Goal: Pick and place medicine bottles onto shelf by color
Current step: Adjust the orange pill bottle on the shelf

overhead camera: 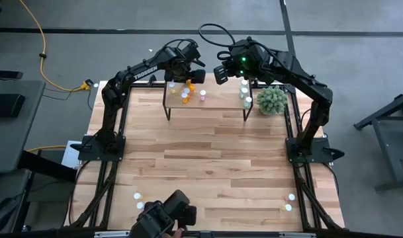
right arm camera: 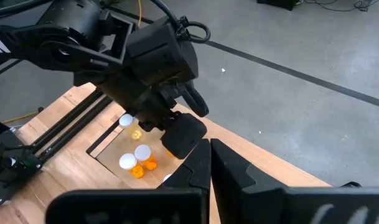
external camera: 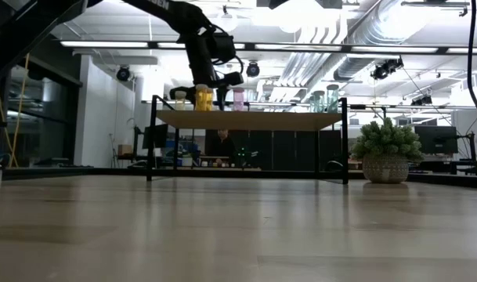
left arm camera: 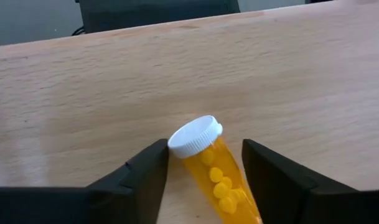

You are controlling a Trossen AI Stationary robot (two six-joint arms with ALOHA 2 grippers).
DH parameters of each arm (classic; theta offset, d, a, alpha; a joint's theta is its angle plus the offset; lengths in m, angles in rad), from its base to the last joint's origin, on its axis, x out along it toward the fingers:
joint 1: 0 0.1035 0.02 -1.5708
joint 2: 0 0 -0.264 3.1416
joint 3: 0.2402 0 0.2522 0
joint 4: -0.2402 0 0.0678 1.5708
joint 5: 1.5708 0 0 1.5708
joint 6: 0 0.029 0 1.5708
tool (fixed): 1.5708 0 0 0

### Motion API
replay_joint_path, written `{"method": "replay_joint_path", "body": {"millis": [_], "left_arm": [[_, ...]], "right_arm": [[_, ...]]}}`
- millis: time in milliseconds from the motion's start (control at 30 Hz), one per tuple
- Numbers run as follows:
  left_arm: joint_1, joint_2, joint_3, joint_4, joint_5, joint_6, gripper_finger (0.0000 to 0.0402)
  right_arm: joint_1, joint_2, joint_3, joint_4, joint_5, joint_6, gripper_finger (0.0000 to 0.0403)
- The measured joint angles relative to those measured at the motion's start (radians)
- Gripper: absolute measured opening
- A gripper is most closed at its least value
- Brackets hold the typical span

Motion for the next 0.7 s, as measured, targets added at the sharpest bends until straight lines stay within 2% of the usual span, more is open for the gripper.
{"method": "replay_joint_path", "body": {"millis": [200,333,467,700], "left_arm": [[0.000,0.001,0.000,0.013,-0.005,0.006,0.0130],[0.000,0.002,0.000,0.031,0.006,0.014,0.0102],[0.000,0.002,0.000,0.046,0.026,0.026,0.0093],[0.024,-0.019,0.000,0.062,0.035,0.090,0.0102]], "right_arm": [[0.000,0.000,0.000,0.000,0.000,0.000,0.0000],[0.000,0.000,0.000,0.000,0.000,0.000,0.0000],[0.000,0.000,0.000,0.000,0.000,0.000,0.0000],[0.000,0.000,0.000,0.000,0.000,0.000,0.0000]]}}
